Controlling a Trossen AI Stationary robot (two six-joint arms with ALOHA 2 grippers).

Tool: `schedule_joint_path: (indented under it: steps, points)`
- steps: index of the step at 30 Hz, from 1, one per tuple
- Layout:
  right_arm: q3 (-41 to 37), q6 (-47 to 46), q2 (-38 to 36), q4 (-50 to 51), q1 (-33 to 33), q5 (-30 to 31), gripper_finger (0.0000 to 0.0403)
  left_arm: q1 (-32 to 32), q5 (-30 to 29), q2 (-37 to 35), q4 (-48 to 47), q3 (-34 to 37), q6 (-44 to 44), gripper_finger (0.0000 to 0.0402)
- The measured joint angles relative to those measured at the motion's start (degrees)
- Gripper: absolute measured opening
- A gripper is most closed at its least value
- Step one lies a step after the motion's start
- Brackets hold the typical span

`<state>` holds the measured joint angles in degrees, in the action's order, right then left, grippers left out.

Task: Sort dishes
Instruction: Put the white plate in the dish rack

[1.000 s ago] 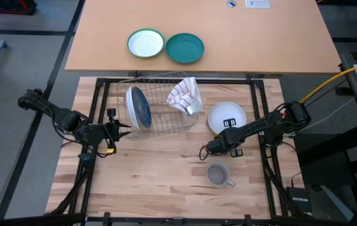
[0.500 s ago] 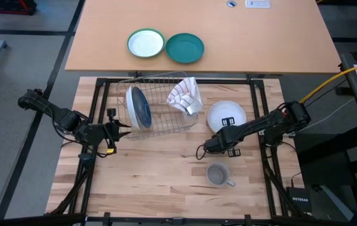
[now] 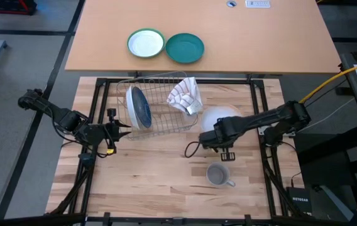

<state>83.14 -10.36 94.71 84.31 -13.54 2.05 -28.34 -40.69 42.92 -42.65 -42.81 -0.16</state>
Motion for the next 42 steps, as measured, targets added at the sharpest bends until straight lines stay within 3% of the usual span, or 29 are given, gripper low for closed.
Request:
schedule_joint_path:
  steps: [10, 15, 22, 28, 33, 37, 42]
  points:
    - [8.90, -10.94, -0.02, -1.10, -4.91, -14.71, 0.0011, 0.00, 0.00, 0.00, -0.04, 0.00, -3.36, 0.0090]
    - [9.18, -17.76, -0.02, -14.14, -9.01, -16.60, 0.0017, -0.01, 0.00, 0.00, -0.04, 0.00, -4.19, 0.0090]
    - [9.18, -11.70, -0.02, -39.08, -11.30, -7.14, 0.0011, -0.02, 0.00, 0.00, -0.02, 0.00, -4.59, 0.0090]
    - [9.18, 0.90, -0.02, -48.95, -8.10, 5.43, 0.0016, -0.02, 0.02, 0.00, -0.03, 0.00, -3.98, 0.0090]
    - [9.18, 9.38, 0.29, -57.92, -3.79, 11.54, 0.0011, -0.02, 0.00, -0.02, -0.06, 0.00, -3.96, 0.0090]
    - [9.09, 14.56, 1.22, -64.09, 0.64, 11.74, 0.0014, -0.02, 0.00, -0.02, -0.07, 0.00, -3.97, 0.0090]
    - [9.09, 18.78, 4.72, -71.10, 6.85, 4.46, 0.0016, -0.02, 0.02, 0.00, -0.22, 0.00, -4.22, 0.0090]
